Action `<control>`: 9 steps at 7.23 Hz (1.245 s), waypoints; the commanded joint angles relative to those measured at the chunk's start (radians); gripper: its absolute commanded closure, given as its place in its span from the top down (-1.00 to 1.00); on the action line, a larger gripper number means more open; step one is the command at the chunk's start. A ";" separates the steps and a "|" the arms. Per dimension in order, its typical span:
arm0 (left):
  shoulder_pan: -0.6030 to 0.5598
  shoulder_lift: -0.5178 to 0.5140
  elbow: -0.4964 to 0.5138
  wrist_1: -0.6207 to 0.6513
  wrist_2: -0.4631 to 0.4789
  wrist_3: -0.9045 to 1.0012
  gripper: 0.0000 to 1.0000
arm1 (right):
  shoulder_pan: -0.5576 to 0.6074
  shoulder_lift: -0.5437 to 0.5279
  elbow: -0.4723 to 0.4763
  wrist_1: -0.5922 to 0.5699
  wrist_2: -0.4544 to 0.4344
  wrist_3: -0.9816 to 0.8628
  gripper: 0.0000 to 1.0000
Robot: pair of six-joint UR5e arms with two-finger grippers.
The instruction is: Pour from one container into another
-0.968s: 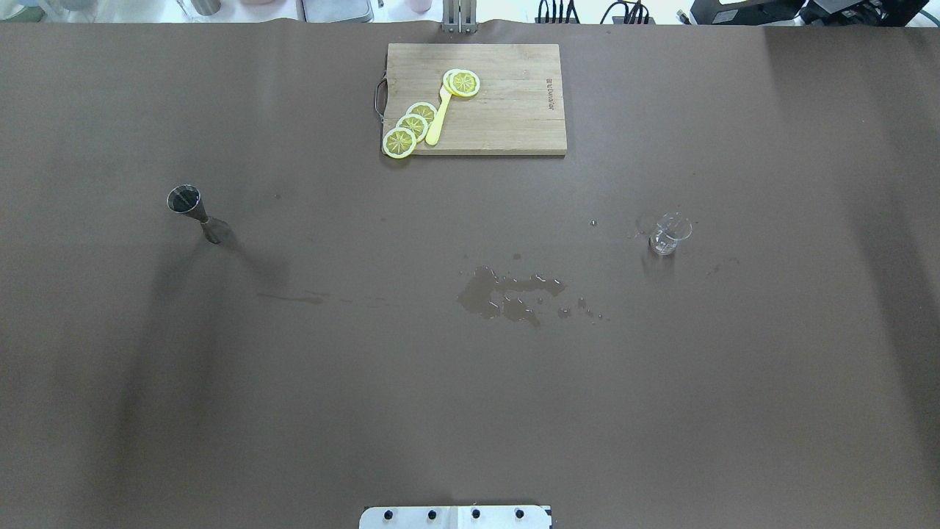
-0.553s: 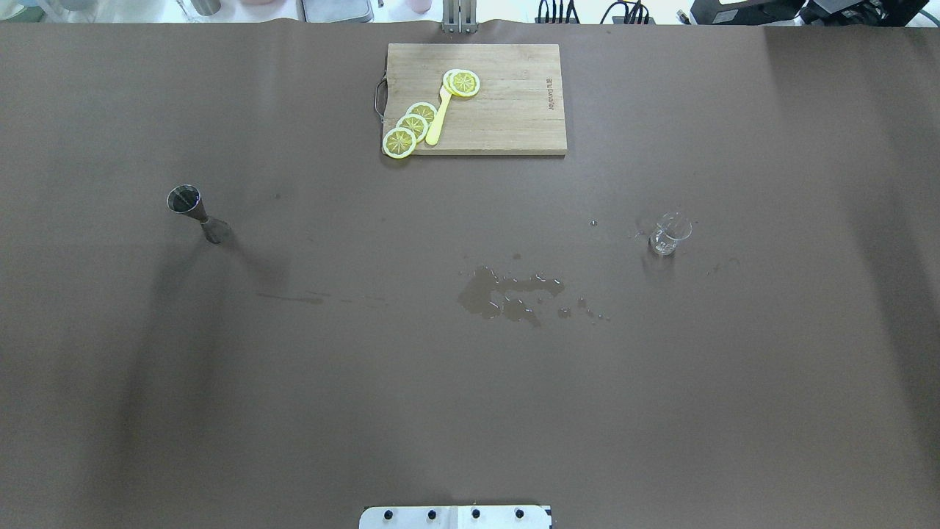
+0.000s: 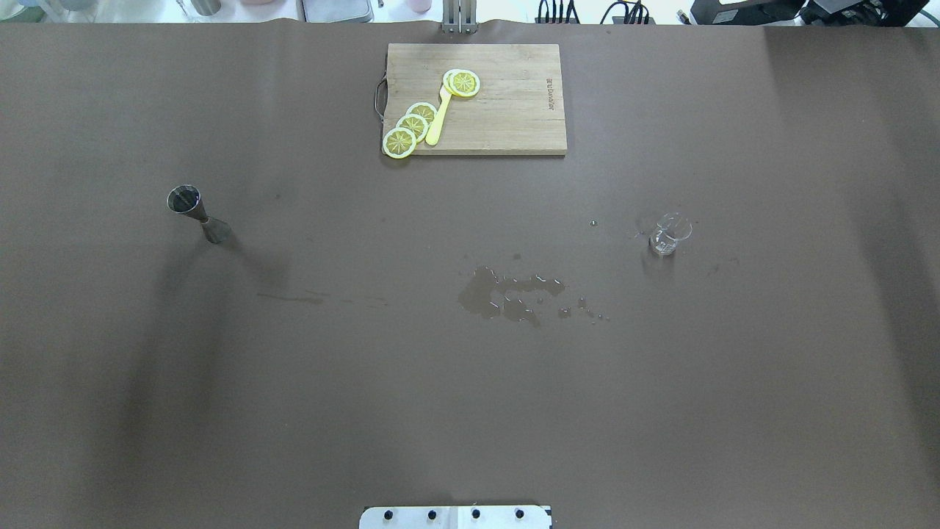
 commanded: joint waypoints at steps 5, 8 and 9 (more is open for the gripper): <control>0.002 -0.005 -0.105 0.191 -0.002 -0.003 0.98 | 0.002 -0.022 -0.014 0.044 -0.038 -0.017 0.99; 0.006 -0.023 -0.136 0.249 0.006 -0.145 0.98 | 0.002 -0.019 -0.009 0.042 0.050 -0.025 1.00; 0.012 -0.026 -0.160 0.253 0.006 -0.155 0.98 | 0.002 -0.023 0.004 0.044 0.074 -0.028 0.99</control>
